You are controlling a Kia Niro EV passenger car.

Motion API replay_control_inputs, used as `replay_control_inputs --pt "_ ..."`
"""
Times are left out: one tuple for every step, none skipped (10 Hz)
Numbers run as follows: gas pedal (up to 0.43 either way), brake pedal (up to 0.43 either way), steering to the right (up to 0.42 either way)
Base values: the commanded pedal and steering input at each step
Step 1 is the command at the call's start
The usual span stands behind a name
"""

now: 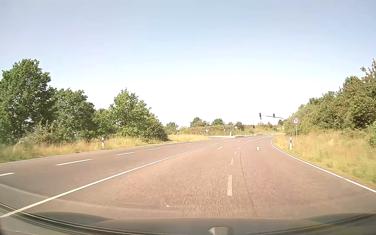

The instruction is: Follow the waypoints while adhering to traffic rules and regulations

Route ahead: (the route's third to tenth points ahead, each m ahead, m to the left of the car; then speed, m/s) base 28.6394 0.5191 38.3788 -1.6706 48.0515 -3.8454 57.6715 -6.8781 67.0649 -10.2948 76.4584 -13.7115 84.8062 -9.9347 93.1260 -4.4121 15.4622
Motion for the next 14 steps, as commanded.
replay_control_inputs --pt "0.0 0.189 0.027" --pt "0.0 0.195 0.027" --pt "0.0 0.195 0.029" --pt "0.0 0.201 0.031" --pt "0.0 0.201 0.032" --pt "0.0 0.207 0.032" --pt "0.0 0.22 0.033" --pt "0.0 0.22 0.033" --pt "0.0 0.226 0.032" --pt "0.0 0.226 0.033" --pt "0.0 0.226 0.033" --pt "0.0 0.232 0.033" --pt "0.0 0.232 0.032" --pt "0.0 0.232 0.032"
